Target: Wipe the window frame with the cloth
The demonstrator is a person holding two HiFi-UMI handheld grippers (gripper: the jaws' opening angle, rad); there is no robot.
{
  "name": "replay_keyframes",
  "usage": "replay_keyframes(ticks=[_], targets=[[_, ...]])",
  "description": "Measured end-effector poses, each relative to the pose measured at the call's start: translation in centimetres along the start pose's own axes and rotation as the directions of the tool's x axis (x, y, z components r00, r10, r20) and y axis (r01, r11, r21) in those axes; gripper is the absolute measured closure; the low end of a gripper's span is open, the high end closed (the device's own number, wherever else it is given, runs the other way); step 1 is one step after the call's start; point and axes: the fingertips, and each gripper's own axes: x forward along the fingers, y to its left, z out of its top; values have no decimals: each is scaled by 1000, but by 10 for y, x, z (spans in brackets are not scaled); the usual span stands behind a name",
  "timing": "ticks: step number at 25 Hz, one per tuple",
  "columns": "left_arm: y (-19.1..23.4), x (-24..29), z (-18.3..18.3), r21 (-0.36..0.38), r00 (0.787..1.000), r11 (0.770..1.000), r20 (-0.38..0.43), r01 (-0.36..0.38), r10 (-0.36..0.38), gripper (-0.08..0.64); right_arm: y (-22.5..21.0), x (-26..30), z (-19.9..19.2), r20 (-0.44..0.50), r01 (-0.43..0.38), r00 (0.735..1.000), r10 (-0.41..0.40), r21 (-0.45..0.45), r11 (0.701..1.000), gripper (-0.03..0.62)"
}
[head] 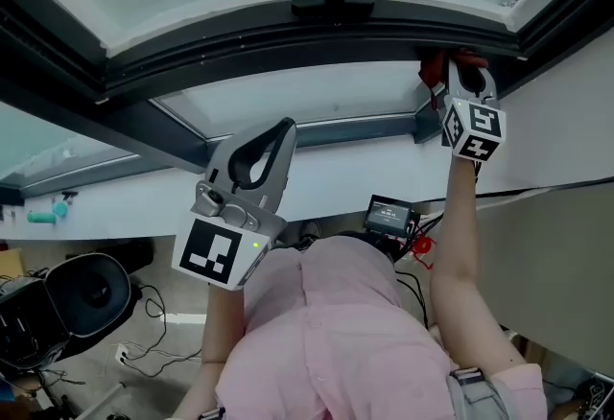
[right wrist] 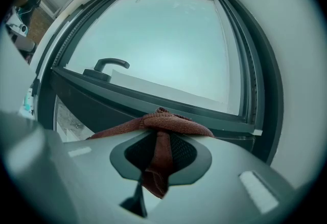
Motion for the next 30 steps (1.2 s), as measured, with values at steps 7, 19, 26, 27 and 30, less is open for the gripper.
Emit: replay_keyframes(ticks=[7, 19, 26, 27, 30], targets=[[4, -3, 0, -7, 1000, 1000, -3, -7, 7, 563, -14, -1, -5, -13, 23, 1000, -23, -2, 1000, 523], [5, -13, 2, 0, 1000, 1000, 0, -15, 15, 563, -102, -3, -31, -92, 246, 967, -237, 115, 962, 525], [3, -13, 2, -1, 1000, 1000, 0, -15, 15, 563, -122, -2, -38, -122, 277, 956, -265, 98, 956, 525], [3, -13, 2, -1, 1000, 1000, 1, -16, 16, 563, -125, -1, -39, -127, 283, 954, -270, 99, 954, 525], [1, -14, 3, -1, 1000, 1000, 6, -19, 19, 563, -136, -2, -43, -142, 304, 947, -289, 102, 947, 525]])
